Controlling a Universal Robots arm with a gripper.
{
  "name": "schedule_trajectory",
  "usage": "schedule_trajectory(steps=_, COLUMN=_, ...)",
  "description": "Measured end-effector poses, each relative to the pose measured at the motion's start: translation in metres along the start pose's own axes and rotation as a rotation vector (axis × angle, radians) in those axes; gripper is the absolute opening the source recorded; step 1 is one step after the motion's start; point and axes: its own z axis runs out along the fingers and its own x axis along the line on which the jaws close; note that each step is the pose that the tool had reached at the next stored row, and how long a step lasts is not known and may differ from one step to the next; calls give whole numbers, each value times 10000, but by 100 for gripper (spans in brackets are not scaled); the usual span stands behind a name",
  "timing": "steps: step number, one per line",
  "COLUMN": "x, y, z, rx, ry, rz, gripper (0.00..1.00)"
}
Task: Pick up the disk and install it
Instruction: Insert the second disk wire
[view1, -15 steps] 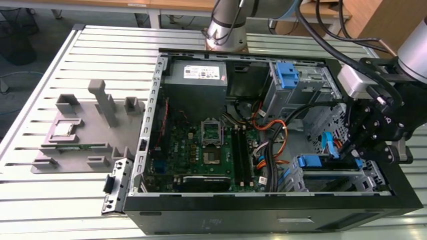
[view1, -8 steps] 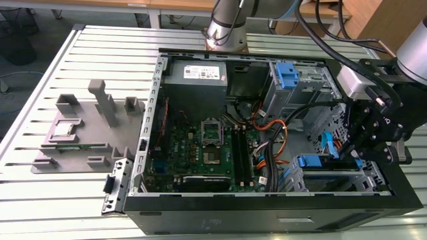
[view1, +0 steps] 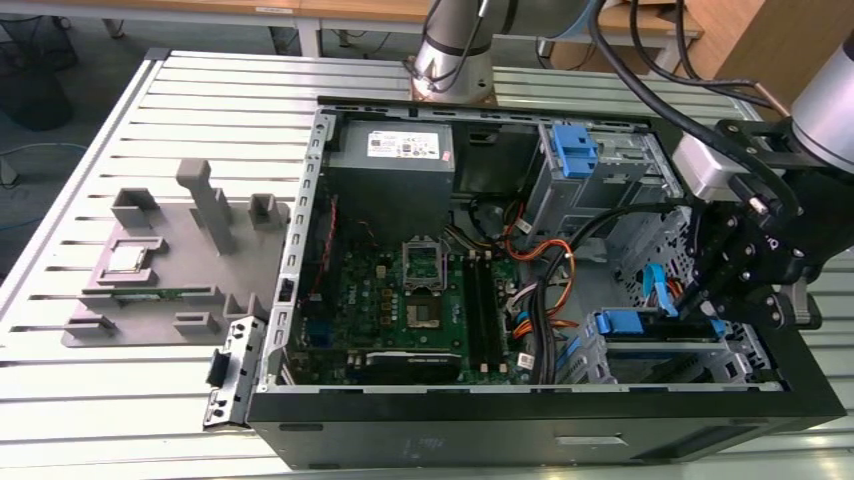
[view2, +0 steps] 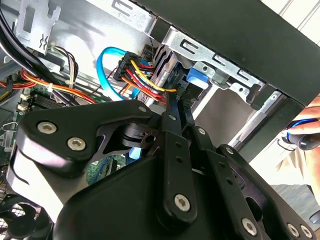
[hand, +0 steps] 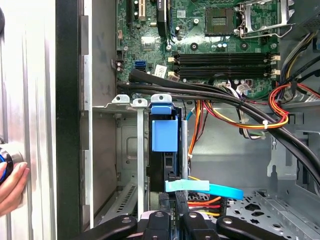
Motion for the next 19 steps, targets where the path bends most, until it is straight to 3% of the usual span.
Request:
schedule_trajectory(steps=9, x=0, y=0, z=5, rx=0, ry=-1, rz=1, gripper=18)
schedule_trajectory(steps=10, x=0, y=0, z=5, rx=0, ry=0, rz=1, gripper=24)
schedule_trajectory(steps=11, x=0, y=0, z=6, rx=0, ry=0, rz=1, gripper=24)
schedule_trajectory(steps=19, x=2, y=-23, z=-48, rx=-30, ry=0, rz=-2, gripper=24)
